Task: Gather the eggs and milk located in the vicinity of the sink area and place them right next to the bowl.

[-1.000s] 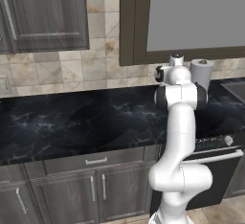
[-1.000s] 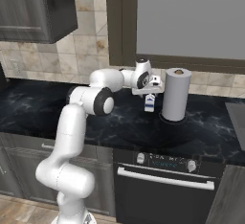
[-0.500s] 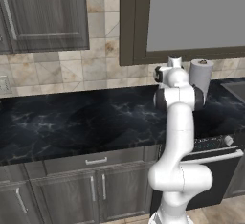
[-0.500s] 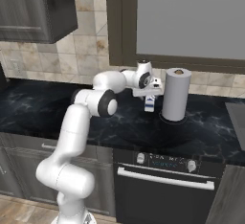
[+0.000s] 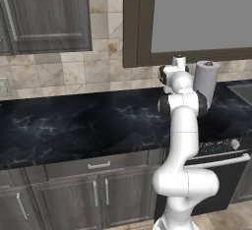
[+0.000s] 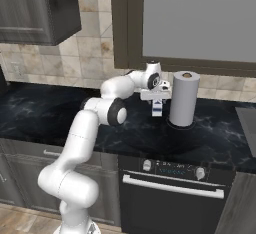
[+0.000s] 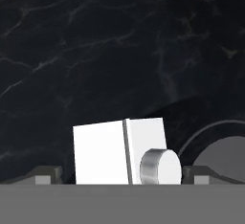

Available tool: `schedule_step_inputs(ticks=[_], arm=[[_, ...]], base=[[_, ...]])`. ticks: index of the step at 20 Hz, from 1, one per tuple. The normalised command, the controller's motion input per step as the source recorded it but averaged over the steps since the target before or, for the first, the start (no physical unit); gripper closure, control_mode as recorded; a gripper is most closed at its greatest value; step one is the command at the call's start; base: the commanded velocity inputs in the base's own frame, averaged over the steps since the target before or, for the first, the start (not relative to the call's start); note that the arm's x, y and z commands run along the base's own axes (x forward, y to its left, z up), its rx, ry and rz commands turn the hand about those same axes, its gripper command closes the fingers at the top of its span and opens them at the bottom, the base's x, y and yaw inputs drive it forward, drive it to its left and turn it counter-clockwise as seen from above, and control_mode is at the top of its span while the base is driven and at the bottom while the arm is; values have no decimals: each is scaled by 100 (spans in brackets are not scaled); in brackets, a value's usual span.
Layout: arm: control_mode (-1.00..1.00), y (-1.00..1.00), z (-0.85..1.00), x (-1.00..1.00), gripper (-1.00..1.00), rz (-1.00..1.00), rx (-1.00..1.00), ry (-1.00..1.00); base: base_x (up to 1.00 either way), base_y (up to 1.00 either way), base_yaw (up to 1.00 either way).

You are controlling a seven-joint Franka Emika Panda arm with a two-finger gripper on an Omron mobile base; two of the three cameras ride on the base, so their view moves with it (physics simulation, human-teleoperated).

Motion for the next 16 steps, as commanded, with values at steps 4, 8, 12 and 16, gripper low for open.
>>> schedule_step_inputs(ticks=[4, 8, 12, 16], arm=[[-100, 0, -9, 0, 100, 0, 2, 21], [-100, 0, -12, -14, 100, 0, 7, 14], [-100, 4, -5, -29, 100, 0, 2, 3], [-100, 40, 0, -60, 100, -1, 0, -22]], base=[[0, 0, 0], [0, 0, 0], [0, 0, 0], [0, 0, 0]])
